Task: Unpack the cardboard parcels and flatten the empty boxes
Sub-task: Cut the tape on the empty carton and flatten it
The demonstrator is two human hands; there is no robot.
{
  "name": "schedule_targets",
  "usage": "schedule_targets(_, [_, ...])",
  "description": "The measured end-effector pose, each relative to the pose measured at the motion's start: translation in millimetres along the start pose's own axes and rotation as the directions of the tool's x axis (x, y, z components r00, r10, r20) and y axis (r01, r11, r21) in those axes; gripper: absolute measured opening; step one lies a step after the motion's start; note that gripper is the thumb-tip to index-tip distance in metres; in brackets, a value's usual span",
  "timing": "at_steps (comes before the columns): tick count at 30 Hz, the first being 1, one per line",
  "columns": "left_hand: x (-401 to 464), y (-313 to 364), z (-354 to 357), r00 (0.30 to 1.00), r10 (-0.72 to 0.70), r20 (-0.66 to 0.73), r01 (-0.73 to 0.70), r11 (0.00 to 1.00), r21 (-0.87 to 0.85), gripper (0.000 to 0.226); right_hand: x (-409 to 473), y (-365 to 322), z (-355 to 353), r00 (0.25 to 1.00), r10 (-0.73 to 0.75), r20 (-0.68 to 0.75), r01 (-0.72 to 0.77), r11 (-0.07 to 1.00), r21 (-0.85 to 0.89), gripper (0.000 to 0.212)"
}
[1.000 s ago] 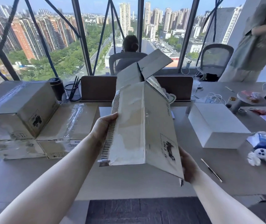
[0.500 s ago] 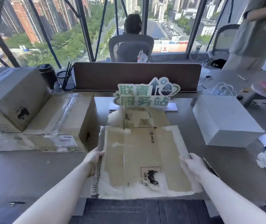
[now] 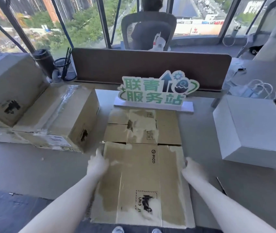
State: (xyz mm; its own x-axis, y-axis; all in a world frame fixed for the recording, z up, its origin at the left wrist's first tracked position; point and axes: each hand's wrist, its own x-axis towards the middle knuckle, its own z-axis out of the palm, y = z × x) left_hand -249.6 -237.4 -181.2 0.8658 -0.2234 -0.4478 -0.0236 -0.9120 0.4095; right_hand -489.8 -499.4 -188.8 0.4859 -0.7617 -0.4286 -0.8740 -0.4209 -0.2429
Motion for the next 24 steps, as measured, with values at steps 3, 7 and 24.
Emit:
schedule_targets(3, [7,31,6,0.998,0.041,-0.040,-0.029,0.961,0.274,0.065,23,-40,0,0.974,-0.226,0.016,0.226,0.974,0.019,0.049])
schedule_targets(7, [46,64,31,0.956,0.292,0.022,-0.278,0.882,0.380,0.061,58,-86,17,0.944,-0.326,0.051,0.330,0.938,-0.102,0.061])
schedule_targets(24, [138,104,97,0.756,0.636,0.158,-0.625,0.628,0.463,0.064,127,-130,84,0.930,-0.336,-0.146,0.287,0.916,-0.282,0.062])
